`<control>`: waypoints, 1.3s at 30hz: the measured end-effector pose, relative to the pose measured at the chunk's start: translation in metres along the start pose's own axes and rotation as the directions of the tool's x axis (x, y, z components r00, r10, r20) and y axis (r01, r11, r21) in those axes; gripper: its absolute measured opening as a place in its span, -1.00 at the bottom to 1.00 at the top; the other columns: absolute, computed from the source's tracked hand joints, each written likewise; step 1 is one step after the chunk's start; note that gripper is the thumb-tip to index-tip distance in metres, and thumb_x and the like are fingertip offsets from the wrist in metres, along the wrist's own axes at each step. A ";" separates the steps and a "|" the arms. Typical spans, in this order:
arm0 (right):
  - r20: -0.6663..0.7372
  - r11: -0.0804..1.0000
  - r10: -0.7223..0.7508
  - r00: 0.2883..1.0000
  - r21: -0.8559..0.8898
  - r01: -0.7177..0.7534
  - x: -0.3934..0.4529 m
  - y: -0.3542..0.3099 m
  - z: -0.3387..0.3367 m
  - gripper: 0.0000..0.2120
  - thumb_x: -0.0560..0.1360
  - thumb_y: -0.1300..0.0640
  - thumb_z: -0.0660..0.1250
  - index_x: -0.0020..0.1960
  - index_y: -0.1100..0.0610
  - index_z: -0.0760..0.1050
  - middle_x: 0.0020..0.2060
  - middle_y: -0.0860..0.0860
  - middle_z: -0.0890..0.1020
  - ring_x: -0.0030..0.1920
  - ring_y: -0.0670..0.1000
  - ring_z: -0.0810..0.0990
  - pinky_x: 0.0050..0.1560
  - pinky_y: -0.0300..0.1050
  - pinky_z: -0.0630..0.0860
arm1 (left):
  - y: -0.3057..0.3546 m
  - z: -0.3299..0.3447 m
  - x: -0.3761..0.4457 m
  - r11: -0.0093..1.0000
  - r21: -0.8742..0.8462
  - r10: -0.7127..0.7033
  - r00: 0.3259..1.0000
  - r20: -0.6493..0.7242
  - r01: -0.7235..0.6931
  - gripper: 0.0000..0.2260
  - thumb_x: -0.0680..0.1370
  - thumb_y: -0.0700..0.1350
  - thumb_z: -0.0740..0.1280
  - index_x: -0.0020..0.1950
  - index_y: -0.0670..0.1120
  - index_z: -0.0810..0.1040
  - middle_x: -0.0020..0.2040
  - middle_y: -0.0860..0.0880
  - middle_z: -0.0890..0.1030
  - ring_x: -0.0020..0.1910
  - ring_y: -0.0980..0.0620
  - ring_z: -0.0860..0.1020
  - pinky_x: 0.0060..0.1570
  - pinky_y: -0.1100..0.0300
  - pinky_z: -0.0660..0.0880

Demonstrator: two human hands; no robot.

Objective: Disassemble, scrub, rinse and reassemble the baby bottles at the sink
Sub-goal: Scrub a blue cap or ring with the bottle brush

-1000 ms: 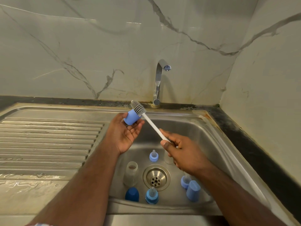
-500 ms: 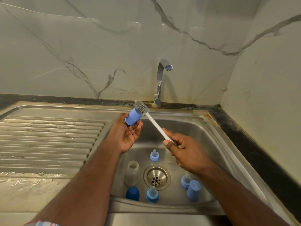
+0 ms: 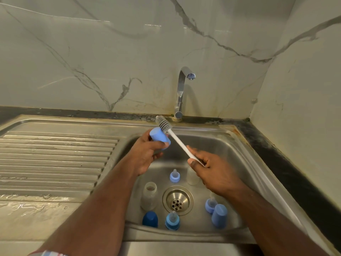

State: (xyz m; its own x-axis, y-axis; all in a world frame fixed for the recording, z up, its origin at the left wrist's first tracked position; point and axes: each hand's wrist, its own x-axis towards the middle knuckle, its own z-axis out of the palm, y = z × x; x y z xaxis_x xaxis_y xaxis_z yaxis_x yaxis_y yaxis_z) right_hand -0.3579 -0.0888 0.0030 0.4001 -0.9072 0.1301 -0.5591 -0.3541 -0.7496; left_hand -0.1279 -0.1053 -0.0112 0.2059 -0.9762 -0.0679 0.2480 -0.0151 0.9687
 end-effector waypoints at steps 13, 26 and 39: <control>-0.028 0.986 0.028 0.999 -0.162 -0.032 -0.003 -0.005 -0.007 -0.56 0.65 -0.09 0.20 0.52 -0.23 0.29 0.01 -0.13 0.65 -0.18 -0.10 0.62 -0.23 -0.35 0.50 | -0.009 -0.004 0.004 0.669 0.716 0.402 0.907 -0.122 -0.200 -0.53 0.41 -0.11 0.60 0.29 -0.02 0.59 0.04 0.09 0.63 0.00 0.06 0.58 -0.05 0.26 0.40; 0.029 0.984 0.012 1.000 -0.177 -0.007 -0.005 -0.006 0.000 -0.58 0.64 -0.10 0.22 0.50 -0.25 0.32 0.21 -0.21 0.61 0.01 -0.13 0.63 -0.20 -0.47 0.43 | -0.005 -0.003 0.002 0.644 0.748 0.425 0.887 -0.179 -0.157 -0.61 0.43 -0.03 0.59 0.22 -0.04 0.63 -0.02 0.08 0.65 -0.08 0.08 0.58 -0.12 0.26 0.41; 0.009 0.984 0.008 1.000 -0.180 -0.006 -0.004 -0.008 -0.001 -0.56 0.65 -0.09 0.22 0.51 -0.24 0.29 0.19 -0.14 0.64 0.06 -0.07 0.63 -0.13 -0.43 0.44 | -0.001 0.001 -0.001 0.629 0.756 0.441 0.884 -0.153 -0.183 -0.62 0.44 -0.11 0.57 0.23 -0.06 0.62 -0.05 0.05 0.63 -0.14 0.10 0.55 -0.12 0.28 0.41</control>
State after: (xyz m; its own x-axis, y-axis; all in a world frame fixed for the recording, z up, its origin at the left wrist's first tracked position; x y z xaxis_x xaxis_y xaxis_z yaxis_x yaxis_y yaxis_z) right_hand -0.3562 -0.0825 0.0090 0.4023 -0.9079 0.1182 -0.6833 -0.3836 -0.6212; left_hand -0.1295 -0.1043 -0.0120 0.4359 -0.8370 0.3308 -0.5971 0.0061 0.8021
